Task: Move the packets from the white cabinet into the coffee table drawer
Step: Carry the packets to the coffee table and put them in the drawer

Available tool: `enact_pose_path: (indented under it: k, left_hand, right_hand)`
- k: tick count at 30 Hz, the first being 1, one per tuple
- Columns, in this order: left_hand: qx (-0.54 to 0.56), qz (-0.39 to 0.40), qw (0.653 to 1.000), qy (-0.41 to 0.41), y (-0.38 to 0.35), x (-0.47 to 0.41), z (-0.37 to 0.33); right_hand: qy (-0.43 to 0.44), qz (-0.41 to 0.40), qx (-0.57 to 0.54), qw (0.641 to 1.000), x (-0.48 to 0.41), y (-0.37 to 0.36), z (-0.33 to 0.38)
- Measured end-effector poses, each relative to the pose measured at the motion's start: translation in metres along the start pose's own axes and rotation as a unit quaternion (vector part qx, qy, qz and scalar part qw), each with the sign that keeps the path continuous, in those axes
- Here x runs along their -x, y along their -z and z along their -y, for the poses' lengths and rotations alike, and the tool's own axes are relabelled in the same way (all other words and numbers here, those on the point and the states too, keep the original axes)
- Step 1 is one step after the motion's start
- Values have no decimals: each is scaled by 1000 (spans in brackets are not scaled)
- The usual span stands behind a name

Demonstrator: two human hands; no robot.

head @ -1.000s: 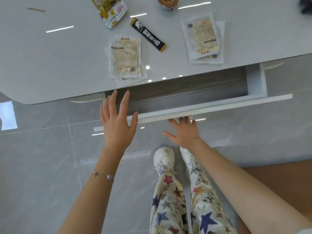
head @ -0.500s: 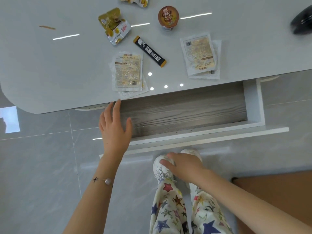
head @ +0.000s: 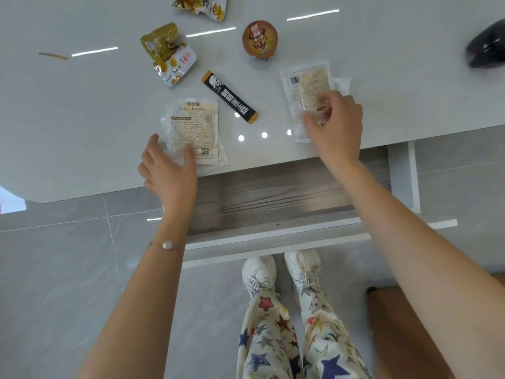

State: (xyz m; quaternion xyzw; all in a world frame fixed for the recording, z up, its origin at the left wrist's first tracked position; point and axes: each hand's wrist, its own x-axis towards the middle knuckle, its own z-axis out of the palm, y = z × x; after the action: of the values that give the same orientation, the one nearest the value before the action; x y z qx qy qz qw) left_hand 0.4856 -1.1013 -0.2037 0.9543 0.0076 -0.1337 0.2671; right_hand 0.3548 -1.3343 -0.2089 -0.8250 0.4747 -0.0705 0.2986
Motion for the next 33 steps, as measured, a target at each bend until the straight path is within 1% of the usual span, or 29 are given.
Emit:
enact_pose_path:
  k: [2,4,6,9,10,12,15,16,19,21,23,24,26,28,30,31,33]
  left_hand:
    - [-7,-8,1000,10,-8,-6,-9]
    - [-20,-17,999,24,-15,-9,-18]
    - [-20,-16,999,45,-20,-11,-27]
    - [32,1,994,106,-24,-14,-36]
    - [56,8,991,123,-24,-15,-38]
    - [99,19,985,141,-21,-14,-40]
    - [160,46,975,146,-15,-4,-44]
    - [178,53,972,143,-13,1,-44]
    - [215,59,969,111,-3,19,-39]
    - [247,79,959,114,5,34,-33]
    - [279,120,943,135,13,52,-23]
    - [293,145,933,149,15,61,-14]
    - [318,197,908,191,17,73,7]
    - [312,236,890,235,11,77,30]
    - [282,262,883,270,-3,74,49]
    - [270,271,880,283,-13,70,57]
    - [266,282,870,304,-32,59,67]
  right_hand:
    - [-15,-8,54,998,-10,-2,-3]
    - [-50,-8,88,995,-16,-1,-4]
    - [-83,7,90,992,-16,-1,-1]
    - [-77,20,62,995,-6,-1,9]
    - [-80,22,45,996,-2,0,12]
    - [-119,31,-24,992,5,1,13]
    - [-199,41,-156,967,9,3,8]
    - [-208,44,-188,959,11,6,6]
    - [-197,59,-247,947,23,18,8]
    - [-191,71,-283,937,35,27,10]
    - [-193,104,-318,922,51,34,6]
    - [-200,130,-341,909,60,37,2]
    - [-222,195,-382,876,79,40,-11]
    - [-247,271,-381,849,93,34,-26]
    - [-270,324,-346,838,99,15,-41]
    - [-279,332,-330,839,99,1,-47]
    - [-298,317,-309,846,94,-31,-57]
